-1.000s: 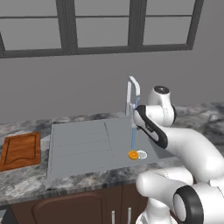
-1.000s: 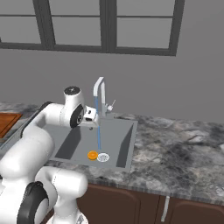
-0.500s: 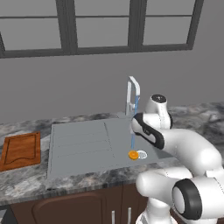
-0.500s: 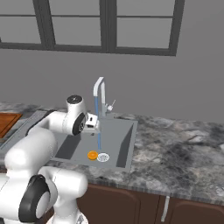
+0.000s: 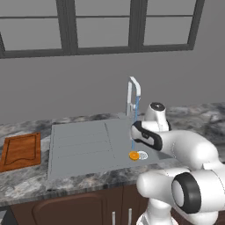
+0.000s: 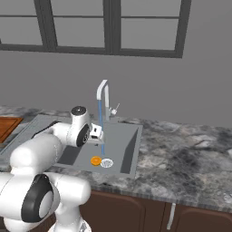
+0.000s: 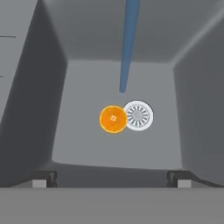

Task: Pick the orange from the sink and place it on the cutting board to airdry. Then turn off the sink faucet.

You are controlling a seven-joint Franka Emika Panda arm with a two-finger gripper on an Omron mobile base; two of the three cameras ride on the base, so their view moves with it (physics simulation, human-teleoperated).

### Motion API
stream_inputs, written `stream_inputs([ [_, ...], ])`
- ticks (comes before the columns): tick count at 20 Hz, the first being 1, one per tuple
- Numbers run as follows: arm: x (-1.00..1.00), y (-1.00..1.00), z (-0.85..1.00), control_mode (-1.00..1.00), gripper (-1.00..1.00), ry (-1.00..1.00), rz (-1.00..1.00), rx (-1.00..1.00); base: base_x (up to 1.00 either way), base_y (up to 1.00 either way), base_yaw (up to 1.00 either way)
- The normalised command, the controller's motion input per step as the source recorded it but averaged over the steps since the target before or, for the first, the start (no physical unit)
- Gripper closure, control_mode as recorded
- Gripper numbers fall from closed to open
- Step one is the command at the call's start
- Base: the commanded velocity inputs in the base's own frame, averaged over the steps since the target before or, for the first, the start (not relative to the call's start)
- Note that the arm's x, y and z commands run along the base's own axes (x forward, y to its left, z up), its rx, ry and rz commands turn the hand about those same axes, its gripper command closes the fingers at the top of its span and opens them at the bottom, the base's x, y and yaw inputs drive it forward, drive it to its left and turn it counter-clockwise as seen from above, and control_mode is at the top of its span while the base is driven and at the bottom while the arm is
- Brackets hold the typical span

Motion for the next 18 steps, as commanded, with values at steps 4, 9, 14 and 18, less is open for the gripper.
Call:
stream_inputs([
  [4,0.03,0.0,-0.35,-1.0,-1.0,0.0,0.0,0.0,0.0,0.0,0.0],
  [9,0.07,0.0,-0.35,-1.0,-1.0,0.0,0.0,0.0,0.0,0.0,0.0],
  [14,0.12,0.0,-0.31,-1.0,-1.0,0.0,0.0,0.0,0.0,0.0,0.0],
  [18,0.13,0.0,-0.29,-1.0,-1.0,0.0,0.0,0.0,0.0,0.0,0.0],
])
